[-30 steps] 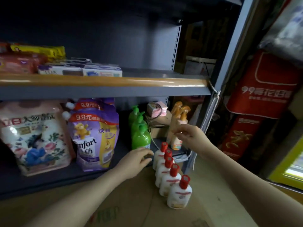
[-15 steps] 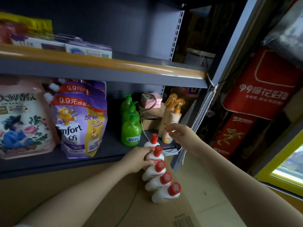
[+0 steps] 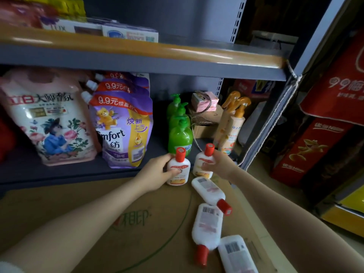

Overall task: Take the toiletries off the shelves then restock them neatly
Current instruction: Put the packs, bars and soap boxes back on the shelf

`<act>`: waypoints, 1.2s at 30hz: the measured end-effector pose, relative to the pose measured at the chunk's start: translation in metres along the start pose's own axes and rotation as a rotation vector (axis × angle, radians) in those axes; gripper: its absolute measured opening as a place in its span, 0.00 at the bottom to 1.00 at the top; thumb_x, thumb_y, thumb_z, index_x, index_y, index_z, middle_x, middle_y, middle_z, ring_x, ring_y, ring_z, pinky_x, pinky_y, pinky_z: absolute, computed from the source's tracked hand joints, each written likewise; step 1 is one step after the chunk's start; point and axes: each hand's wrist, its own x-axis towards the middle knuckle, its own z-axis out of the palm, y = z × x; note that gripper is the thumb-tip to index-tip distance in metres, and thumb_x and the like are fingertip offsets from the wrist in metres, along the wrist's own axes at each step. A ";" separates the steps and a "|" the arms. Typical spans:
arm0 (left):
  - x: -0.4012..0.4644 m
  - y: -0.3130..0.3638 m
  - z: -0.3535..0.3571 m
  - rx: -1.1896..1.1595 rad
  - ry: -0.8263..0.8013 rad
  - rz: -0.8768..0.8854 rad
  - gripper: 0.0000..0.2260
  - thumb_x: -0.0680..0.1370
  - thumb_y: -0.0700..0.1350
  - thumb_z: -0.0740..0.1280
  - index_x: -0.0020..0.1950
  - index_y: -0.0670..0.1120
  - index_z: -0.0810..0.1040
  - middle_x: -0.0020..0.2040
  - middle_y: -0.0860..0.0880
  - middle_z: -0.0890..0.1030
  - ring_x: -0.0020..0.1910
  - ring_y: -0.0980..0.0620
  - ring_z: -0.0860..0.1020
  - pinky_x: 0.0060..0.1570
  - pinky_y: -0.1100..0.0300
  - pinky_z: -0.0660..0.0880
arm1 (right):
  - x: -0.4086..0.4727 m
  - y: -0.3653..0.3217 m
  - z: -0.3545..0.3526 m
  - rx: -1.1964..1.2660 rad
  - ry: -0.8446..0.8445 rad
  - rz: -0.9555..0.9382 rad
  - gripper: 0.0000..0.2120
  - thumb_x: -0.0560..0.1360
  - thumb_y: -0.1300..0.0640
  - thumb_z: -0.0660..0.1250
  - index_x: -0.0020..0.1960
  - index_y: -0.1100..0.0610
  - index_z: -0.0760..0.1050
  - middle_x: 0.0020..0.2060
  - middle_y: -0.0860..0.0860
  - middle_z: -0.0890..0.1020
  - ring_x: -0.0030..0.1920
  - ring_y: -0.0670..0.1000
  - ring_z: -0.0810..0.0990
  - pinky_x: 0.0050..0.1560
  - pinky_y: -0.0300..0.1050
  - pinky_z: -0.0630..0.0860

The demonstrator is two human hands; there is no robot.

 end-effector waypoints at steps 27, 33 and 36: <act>0.051 0.202 -0.197 -0.062 0.512 0.435 0.08 0.73 0.48 0.70 0.49 0.57 0.75 0.46 0.53 0.81 0.44 0.59 0.79 0.43 0.60 0.78 | 0.072 -0.207 -0.203 0.221 0.535 -0.470 0.17 0.73 0.62 0.69 0.58 0.55 0.68 0.51 0.57 0.79 0.52 0.57 0.79 0.58 0.60 0.74; 0.077 0.202 -0.223 -0.010 0.416 0.280 0.09 0.76 0.47 0.67 0.55 0.53 0.74 0.52 0.54 0.80 0.51 0.57 0.78 0.49 0.57 0.78 | 0.131 -0.222 -0.206 0.218 0.346 -0.337 0.21 0.76 0.63 0.64 0.68 0.59 0.63 0.55 0.56 0.75 0.57 0.57 0.75 0.54 0.48 0.71; 0.087 0.193 -0.229 -0.038 0.425 0.267 0.09 0.76 0.49 0.66 0.56 0.54 0.73 0.52 0.56 0.79 0.50 0.59 0.78 0.48 0.57 0.78 | 0.158 -0.226 -0.204 0.260 0.255 -0.323 0.20 0.76 0.63 0.64 0.67 0.58 0.65 0.55 0.56 0.76 0.57 0.56 0.76 0.52 0.50 0.74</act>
